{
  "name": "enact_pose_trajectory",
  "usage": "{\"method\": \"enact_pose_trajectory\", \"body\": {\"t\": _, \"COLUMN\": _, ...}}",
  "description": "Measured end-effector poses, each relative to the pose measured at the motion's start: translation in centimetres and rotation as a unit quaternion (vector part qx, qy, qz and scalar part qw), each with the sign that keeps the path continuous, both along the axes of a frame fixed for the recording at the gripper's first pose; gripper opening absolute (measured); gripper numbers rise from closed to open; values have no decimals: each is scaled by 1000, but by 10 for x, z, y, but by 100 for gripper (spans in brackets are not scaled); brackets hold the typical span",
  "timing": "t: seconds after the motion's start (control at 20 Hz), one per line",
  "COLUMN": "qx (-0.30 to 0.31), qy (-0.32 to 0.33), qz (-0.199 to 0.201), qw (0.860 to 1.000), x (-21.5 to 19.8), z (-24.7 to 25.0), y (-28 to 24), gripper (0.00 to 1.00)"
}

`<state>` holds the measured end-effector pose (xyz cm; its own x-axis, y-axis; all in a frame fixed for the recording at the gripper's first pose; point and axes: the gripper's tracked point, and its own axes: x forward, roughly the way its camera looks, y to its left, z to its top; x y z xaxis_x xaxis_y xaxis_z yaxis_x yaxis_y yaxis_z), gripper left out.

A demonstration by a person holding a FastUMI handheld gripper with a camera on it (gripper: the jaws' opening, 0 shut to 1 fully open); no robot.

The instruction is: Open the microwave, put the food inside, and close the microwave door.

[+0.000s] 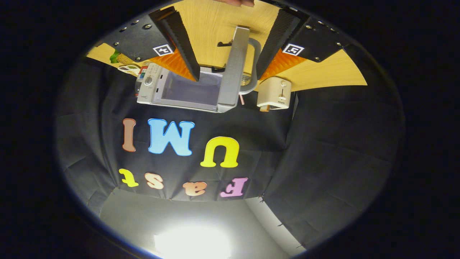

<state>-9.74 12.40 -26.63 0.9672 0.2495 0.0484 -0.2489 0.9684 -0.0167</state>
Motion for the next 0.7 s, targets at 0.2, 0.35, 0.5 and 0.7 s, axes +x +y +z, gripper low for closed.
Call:
{"method": "enact_pose_trajectory", "body": {"t": 0.2, "qx": 98, "qy": 14, "qz": -15, "qw": 995, "x": 1, "z": -8, "y": -63, "gripper": 94}}
{"method": "enact_pose_trajectory", "body": {"t": 0.35, "qx": 72, "qy": 19, "qz": -77, "qw": 994, "x": 6, "z": -23, "y": -122, "gripper": 97}}
{"method": "enact_pose_trajectory", "body": {"t": 0.5, "qx": 84, "qy": 42, "qz": -103, "qw": 990, "x": 11, "z": -48, "y": -162, "gripper": 97}}
{"method": "enact_pose_trajectory", "body": {"t": 0.7, "qx": 92, "qy": 69, "qz": -153, "qw": 982, "x": 20, "z": -74, "y": -220, "gripper": 97}}
